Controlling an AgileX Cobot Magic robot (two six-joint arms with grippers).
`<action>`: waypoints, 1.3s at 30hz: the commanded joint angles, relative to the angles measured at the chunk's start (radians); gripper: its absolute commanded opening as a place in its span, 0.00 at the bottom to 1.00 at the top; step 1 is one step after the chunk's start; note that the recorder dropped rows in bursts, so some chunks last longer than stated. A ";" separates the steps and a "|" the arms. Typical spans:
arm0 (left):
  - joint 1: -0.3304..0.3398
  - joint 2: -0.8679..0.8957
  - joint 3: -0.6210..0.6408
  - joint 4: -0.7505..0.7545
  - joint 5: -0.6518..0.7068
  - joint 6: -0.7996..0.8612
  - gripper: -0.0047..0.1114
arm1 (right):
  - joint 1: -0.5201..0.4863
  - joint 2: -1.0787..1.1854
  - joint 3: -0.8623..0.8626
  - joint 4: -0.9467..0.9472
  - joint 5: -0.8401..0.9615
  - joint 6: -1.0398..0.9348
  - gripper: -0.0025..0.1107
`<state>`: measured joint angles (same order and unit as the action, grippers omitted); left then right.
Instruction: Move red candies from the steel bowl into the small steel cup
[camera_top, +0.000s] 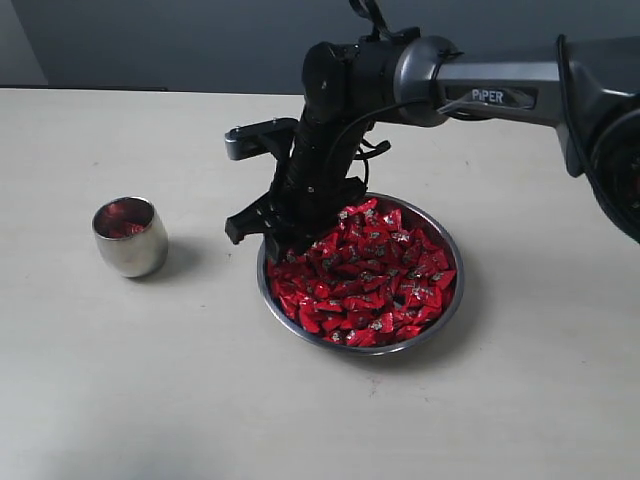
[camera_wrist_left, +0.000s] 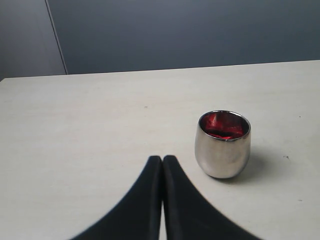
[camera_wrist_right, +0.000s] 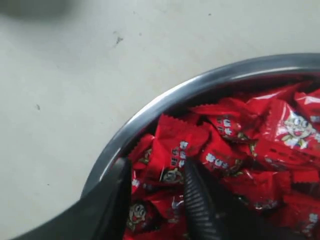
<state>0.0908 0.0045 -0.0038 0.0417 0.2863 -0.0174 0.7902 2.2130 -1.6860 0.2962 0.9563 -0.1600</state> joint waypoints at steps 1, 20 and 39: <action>-0.008 -0.004 0.004 0.001 -0.002 -0.003 0.04 | 0.001 0.011 -0.005 -0.004 -0.016 0.009 0.33; -0.008 -0.004 0.004 0.001 -0.002 -0.003 0.04 | 0.001 0.035 -0.007 -0.004 -0.066 0.026 0.33; -0.008 -0.004 0.004 0.001 -0.002 -0.003 0.04 | 0.001 0.051 -0.007 -0.004 -0.049 0.026 0.27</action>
<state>0.0908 0.0045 -0.0038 0.0417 0.2863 -0.0174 0.7902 2.2605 -1.6883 0.2927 0.9110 -0.1318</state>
